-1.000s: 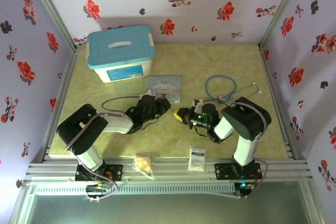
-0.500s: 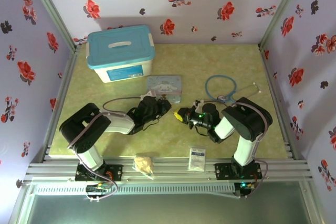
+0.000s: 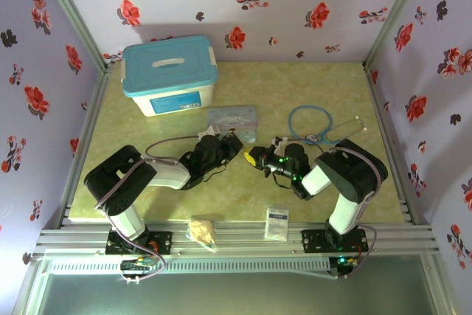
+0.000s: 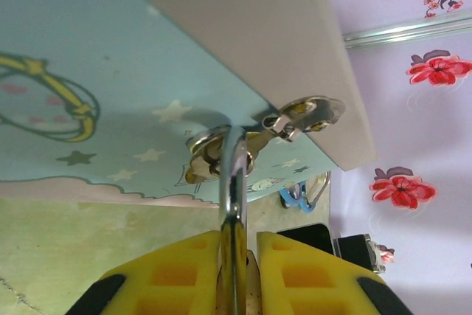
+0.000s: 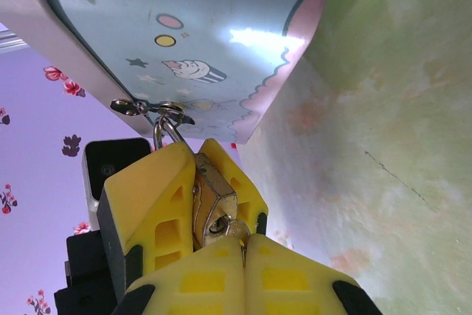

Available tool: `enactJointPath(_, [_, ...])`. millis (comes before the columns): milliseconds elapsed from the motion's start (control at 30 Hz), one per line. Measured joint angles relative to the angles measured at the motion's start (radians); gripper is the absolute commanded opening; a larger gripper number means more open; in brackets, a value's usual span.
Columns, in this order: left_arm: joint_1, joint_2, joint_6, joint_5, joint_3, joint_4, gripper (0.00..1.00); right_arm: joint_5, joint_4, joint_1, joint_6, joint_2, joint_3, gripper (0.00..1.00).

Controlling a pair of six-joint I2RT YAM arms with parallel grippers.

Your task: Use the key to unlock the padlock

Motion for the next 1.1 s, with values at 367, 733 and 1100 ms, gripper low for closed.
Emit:
enactJointPath(367, [-0.026,0.001,-0.019,-0.059,-0.003,0.011,0.00,0.034,-0.131,0.006,-0.071,-0.081,0.012,0.00])
enactJointPath(733, [-0.045,0.023,-0.064,-0.064,-0.003,0.108,0.00,0.131,-0.561,0.022,-0.230,-0.323,0.078,0.00])
enactJointPath(1100, [-0.034,0.060,-0.099,-0.134,-0.013,0.113,0.00,0.084,-0.300,0.023,-0.072,-0.109,0.084,0.03])
